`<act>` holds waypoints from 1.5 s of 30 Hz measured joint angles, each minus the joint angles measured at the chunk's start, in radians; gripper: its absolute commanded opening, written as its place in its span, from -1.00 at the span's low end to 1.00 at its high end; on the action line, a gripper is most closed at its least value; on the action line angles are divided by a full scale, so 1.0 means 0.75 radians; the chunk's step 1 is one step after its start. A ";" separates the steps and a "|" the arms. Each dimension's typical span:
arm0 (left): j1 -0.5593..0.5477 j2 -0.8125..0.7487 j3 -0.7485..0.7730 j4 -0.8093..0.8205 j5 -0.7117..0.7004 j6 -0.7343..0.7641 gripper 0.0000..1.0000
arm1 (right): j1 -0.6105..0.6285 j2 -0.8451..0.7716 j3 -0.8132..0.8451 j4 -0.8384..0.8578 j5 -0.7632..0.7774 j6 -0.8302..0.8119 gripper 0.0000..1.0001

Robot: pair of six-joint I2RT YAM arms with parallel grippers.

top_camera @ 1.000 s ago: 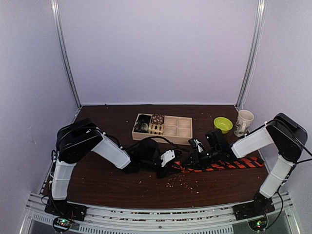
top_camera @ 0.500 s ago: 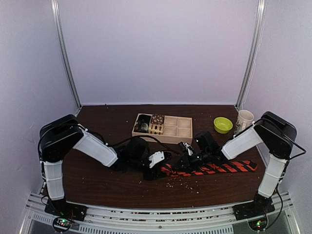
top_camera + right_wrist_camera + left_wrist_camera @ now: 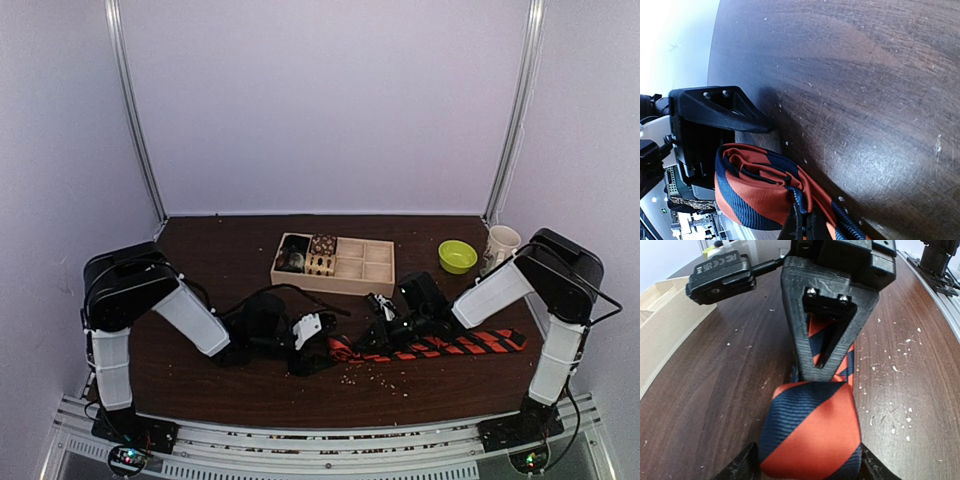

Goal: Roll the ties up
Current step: Roll the tie at the center of the board.

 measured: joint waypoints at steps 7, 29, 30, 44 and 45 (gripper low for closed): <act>-0.009 0.068 0.034 0.115 0.084 -0.055 -0.12 | 0.001 0.006 0.000 0.015 -0.002 -0.007 -1.00; -0.038 0.151 0.427 -0.359 0.068 0.148 -0.48 | -0.022 -0.016 -0.048 0.090 0.022 0.008 -0.76; -0.039 0.150 0.443 -0.395 0.062 0.159 -0.49 | -0.027 -0.021 -0.056 0.098 0.025 0.016 -0.69; -0.017 0.120 0.439 -0.518 0.018 0.184 -0.46 | -0.127 -0.216 -0.179 0.149 -0.070 0.115 -0.13; -0.017 0.120 0.440 -0.520 0.019 0.184 -0.46 | -0.121 -0.224 -0.172 0.146 -0.070 0.117 -0.12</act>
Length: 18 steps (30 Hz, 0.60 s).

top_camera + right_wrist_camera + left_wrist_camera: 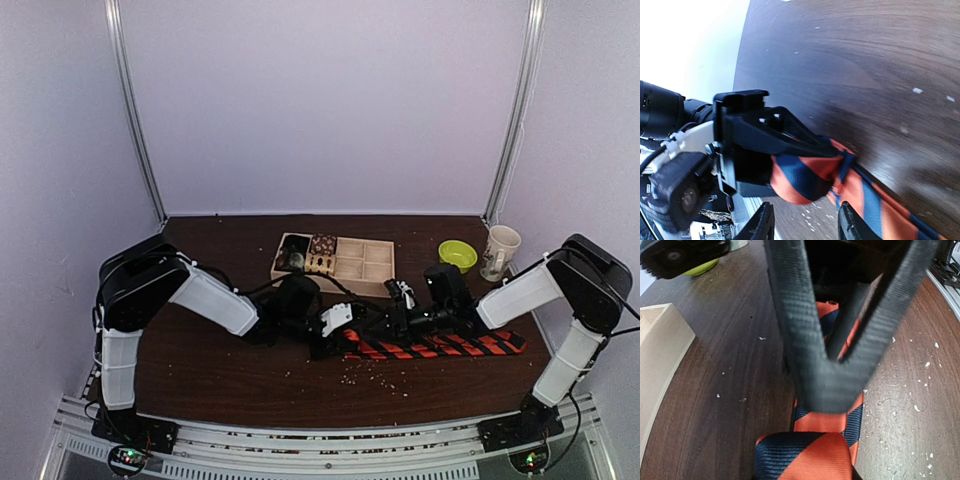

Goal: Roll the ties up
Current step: Roll the tie at the center of the board.

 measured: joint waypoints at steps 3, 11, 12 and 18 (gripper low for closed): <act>0.000 -0.001 0.010 -0.020 0.001 0.004 -0.44 | 0.038 -0.003 0.056 -0.050 0.008 -0.009 -0.11; 0.009 -0.007 0.016 -0.056 0.003 0.020 -0.42 | 0.099 0.078 0.198 -0.159 0.052 -0.049 -0.28; 0.011 -0.009 0.016 -0.060 0.004 0.020 -0.42 | 0.099 0.092 0.208 -0.170 0.062 -0.052 -0.28; 0.011 -0.009 0.016 -0.061 0.004 0.021 -0.42 | 0.113 0.133 0.249 -0.251 0.101 -0.103 -0.53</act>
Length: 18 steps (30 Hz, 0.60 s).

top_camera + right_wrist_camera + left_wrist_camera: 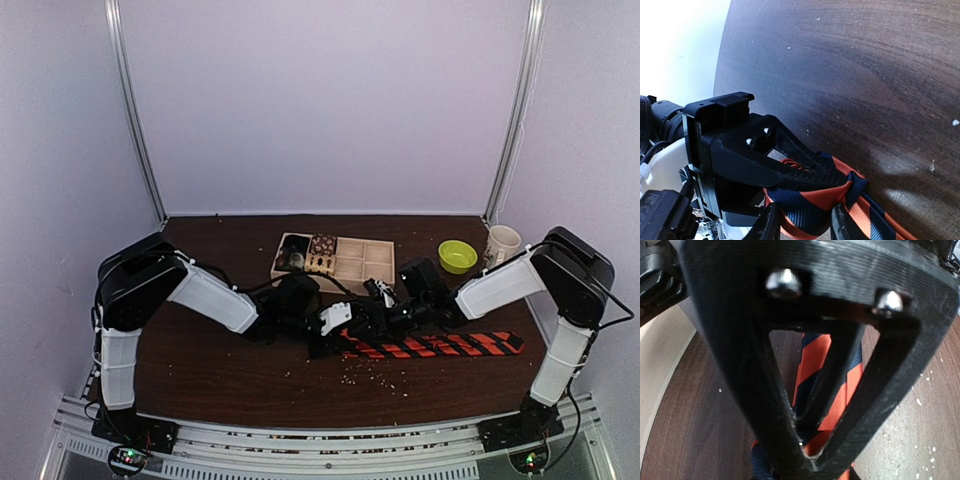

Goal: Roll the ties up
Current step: Roll the tie at the center of the board.

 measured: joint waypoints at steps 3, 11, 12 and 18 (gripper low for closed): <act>0.000 0.000 0.000 -0.001 -0.001 0.001 -0.39 | 0.004 0.000 0.012 -0.016 0.010 -0.027 -1.00; 0.009 -0.074 -0.131 0.066 -0.036 -0.013 0.25 | 0.014 0.000 -0.005 -0.004 0.010 -0.043 -1.00; 0.011 -0.099 -0.174 0.088 -0.045 -0.023 0.29 | 0.015 0.002 -0.019 0.007 0.006 -0.039 -1.00; 0.015 -0.208 -0.387 0.240 -0.081 -0.069 0.68 | -0.004 0.001 -0.141 0.062 -0.015 -0.020 -1.00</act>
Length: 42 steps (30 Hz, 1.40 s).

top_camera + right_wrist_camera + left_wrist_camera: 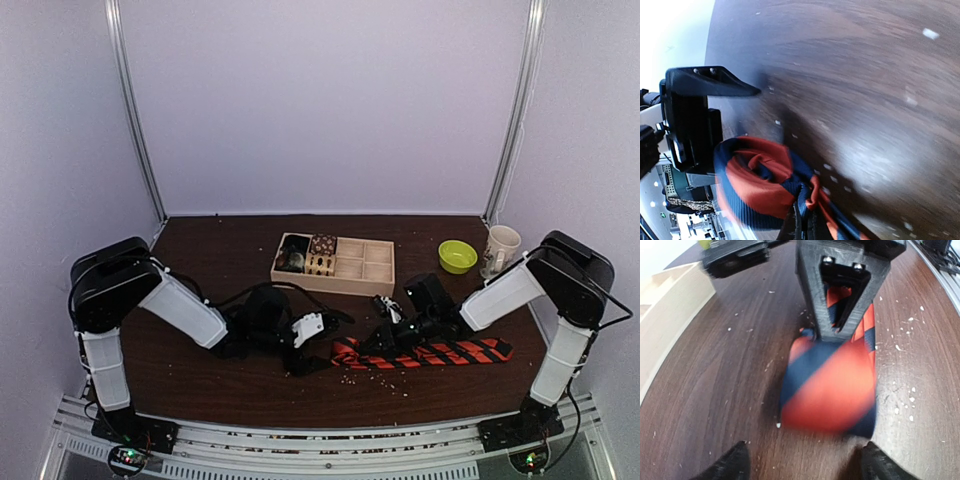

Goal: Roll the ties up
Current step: Roll the tie at the center of the board.

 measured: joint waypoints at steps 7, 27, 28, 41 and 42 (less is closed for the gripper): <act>-0.008 0.021 -0.053 0.150 0.005 -0.045 0.77 | -0.020 -0.029 -0.071 0.034 -0.005 -0.007 -1.00; -0.049 0.101 -0.025 0.277 0.025 -0.052 0.47 | 0.061 0.116 0.123 0.016 0.010 -0.036 -1.00; -0.043 0.097 -0.025 0.267 0.023 -0.053 0.41 | 0.062 0.116 0.125 0.014 0.010 -0.037 -1.00; -0.044 0.086 0.039 0.116 0.058 -0.058 0.17 | 0.072 0.118 0.113 0.046 0.010 -0.035 -1.00; -0.051 0.086 0.044 0.109 0.055 -0.058 0.12 | 0.072 0.119 0.111 0.051 0.010 -0.035 -1.00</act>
